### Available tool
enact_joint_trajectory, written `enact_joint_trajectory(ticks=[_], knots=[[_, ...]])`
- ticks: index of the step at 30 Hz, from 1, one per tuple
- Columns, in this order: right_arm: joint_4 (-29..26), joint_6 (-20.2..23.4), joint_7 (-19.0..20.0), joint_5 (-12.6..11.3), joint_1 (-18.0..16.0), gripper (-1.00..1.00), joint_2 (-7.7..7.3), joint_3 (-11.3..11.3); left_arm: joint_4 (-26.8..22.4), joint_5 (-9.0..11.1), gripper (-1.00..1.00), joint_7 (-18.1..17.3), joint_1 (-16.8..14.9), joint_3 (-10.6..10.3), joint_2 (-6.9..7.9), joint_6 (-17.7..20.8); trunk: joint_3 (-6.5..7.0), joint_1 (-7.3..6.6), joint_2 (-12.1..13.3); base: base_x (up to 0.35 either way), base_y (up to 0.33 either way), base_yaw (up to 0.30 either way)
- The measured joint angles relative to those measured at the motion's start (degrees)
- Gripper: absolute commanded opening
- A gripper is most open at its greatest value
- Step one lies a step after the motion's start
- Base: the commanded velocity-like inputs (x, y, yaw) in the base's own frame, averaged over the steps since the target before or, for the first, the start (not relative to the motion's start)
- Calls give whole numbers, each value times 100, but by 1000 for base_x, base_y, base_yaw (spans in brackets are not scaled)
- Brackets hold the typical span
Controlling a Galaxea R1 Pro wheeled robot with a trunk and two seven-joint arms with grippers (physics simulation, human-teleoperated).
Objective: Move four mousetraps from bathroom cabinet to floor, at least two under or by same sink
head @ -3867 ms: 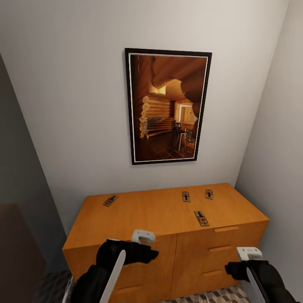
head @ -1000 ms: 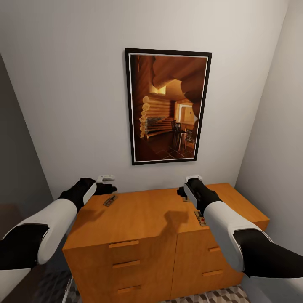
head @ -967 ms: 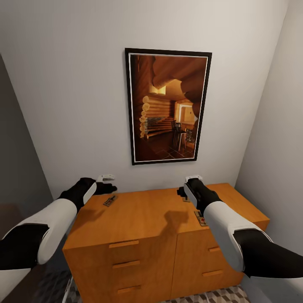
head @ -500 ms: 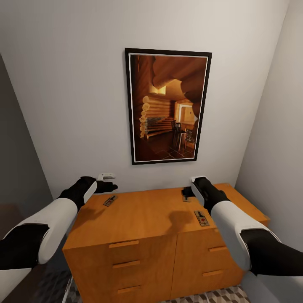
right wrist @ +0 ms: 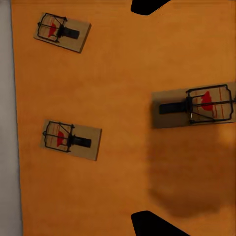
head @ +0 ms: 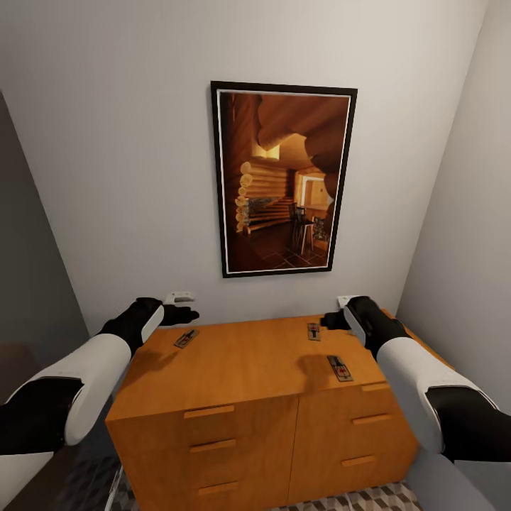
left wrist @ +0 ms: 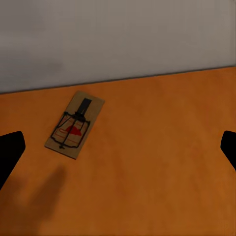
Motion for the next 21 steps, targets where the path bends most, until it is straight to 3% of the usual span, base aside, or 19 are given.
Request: enact_joint_trajectory(ticks=[7,21], knots=[[15,7,65,-3,0,100,-179,1,8,7,100,-5,-1,1,-12,9,0,0,0,0,0,0],[84,67,96,-40,2,100,-264,44,58,19,100,-13,0,1,-56,9,0,0,0,0,0,0]])
